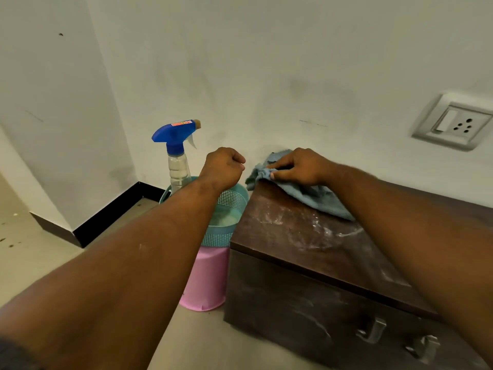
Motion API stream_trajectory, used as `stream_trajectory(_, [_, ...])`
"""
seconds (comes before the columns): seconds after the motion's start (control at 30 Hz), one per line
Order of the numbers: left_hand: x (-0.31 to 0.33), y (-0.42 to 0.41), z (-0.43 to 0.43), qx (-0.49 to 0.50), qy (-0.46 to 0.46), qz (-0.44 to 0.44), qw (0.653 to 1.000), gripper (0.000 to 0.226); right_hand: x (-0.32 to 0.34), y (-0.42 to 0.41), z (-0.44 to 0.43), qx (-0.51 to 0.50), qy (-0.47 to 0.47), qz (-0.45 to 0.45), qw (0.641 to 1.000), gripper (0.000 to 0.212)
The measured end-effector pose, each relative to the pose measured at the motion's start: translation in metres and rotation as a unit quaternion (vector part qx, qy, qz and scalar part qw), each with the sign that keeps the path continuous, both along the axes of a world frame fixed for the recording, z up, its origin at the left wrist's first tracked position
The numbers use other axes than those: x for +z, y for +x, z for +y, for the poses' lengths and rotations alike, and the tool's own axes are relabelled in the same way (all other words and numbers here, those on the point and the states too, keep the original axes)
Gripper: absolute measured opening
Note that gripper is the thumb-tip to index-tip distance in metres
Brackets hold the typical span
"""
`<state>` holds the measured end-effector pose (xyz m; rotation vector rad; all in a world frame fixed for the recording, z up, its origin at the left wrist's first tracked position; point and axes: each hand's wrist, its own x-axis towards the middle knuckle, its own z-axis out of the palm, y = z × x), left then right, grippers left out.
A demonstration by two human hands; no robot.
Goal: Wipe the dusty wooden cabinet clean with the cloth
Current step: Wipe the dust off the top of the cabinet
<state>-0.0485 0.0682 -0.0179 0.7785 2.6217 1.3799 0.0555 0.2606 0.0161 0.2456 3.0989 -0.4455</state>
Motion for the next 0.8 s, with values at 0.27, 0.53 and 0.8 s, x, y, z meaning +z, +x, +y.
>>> stream_trajectory(0.27, [0.004, 0.016, 0.013, -0.021, 0.01, 0.025, 0.999, 0.03, -0.012, -0.03, -0.012, -0.094, 0.064, 0.009, 0.994, 0.04])
stream_trajectory(0.53, [0.007, 0.006, 0.014, 0.05, 0.026, 0.005, 0.998, 0.026, -0.006, 0.008, -0.054, 0.052, 0.039, 0.052, 0.997, 0.024])
stream_trajectory(0.8, [0.011, 0.014, 0.007, 0.055, 0.022, 0.007, 0.998, 0.024, -0.012, 0.031, -0.099, 0.139, -0.008, 0.033, 0.99, 0.016])
